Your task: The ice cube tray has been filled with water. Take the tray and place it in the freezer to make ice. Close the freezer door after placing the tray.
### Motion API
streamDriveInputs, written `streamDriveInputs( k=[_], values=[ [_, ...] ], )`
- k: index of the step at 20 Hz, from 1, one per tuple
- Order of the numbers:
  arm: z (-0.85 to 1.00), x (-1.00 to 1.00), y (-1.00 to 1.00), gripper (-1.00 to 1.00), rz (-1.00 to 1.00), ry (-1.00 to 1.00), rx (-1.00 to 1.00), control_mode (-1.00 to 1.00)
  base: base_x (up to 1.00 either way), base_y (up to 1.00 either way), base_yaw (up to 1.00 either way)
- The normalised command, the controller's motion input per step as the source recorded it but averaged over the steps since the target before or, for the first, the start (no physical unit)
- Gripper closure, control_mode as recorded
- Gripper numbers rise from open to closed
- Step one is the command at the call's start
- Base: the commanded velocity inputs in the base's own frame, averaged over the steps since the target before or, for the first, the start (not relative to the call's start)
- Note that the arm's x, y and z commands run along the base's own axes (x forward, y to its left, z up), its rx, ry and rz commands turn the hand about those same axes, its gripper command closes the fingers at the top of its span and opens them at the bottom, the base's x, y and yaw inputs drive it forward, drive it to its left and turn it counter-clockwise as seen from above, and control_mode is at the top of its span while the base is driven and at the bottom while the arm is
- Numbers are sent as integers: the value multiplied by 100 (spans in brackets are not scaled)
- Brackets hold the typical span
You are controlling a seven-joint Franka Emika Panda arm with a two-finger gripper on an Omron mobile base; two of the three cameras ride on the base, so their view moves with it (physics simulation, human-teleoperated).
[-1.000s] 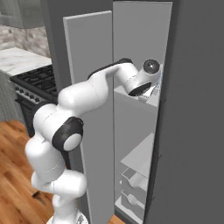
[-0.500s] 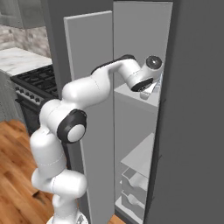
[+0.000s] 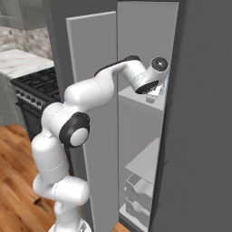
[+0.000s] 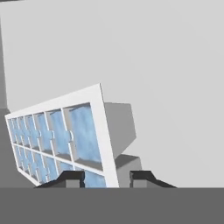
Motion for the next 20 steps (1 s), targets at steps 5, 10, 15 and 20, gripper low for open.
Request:
streamDriveInputs(
  k=[5, 10, 15, 20],
  values=[
    [-59, 7, -1, 100, 18, 0, 0, -100, 0, 0, 0],
    [-48, 7, -1, -100, 15, 0, -1, -100, 0, 0, 0],
    [-1, -20, 0, -100, 8, -18, 0, -100, 0, 0, 0],
    [0, -44, 2, -100, 0, -17, 0, -100, 0, 0, 0]
  ],
)
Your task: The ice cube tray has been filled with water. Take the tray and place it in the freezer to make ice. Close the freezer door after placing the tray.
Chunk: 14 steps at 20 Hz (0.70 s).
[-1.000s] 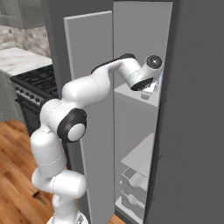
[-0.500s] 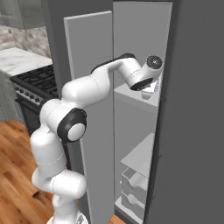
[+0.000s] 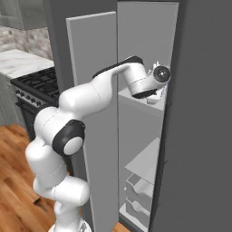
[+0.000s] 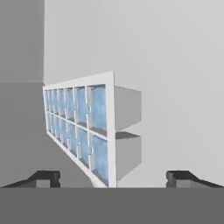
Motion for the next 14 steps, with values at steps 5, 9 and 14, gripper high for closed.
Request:
streamDriveInputs(
  k=[5, 9, 14],
  values=[
    [3, -51, 0, -100, 0, -6, 0, -100, 0, 0, 0],
    [34, -71, 3, -100, 0, 0, 0, -100, 0, 0, 0],
    [49, -77, 20, -100, -3, 0, 0, -100, 0, 0, 0]
  ],
)
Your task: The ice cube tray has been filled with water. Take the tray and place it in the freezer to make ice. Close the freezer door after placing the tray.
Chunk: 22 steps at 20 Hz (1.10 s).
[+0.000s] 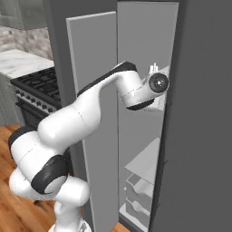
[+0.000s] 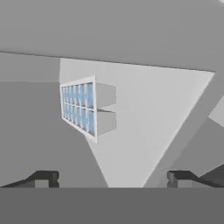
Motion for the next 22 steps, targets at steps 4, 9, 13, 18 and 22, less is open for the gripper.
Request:
streamDriveInputs(
  k=[4, 9, 13, 18, 22],
  values=[
    [28, -92, 28, -100, -2, 0, 0, -100, 0, 0, 0],
    [8, -99, 41, -100, 0, 0, -6, -100, 0, 0, 0],
    [0, -100, 50, -100, 0, 0, -12, -100, 0, 0, 0],
    [0, -94, 48, -100, 0, 0, -18, -100, 0, 0, 0],
    [0, -85, 30, -100, -1, -1, -12, -100, 0, 0, 0]
  ],
)
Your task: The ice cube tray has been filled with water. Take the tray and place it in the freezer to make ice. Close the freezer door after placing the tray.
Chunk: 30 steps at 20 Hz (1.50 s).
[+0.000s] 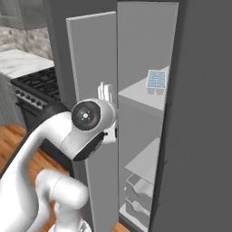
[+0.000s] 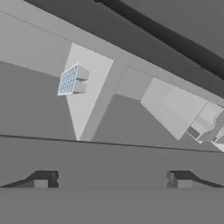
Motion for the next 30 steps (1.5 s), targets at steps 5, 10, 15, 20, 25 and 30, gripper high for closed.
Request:
streamDriveInputs(
  k=[5, 10, 15, 20, 25, 30],
  values=[
    [-8, -63, 9, -100, 0, -1, -4, -100, 0, 0, 0],
    [-17, -41, 8, -100, 0, 6, 0, -100, 0, 0, 0],
    [-3, -10, 4, -100, 0, 0, 0, 100, -50, 38, 0],
    [0, 0, 0, -100, 0, 0, 0, 100, -48, 75, -6],
    [0, 0, 0, -100, 0, 0, 0, 100, -29, 78, -17],
    [0, 0, 0, -100, 0, 0, 0, 100, -3, 80, -29]
  ],
)
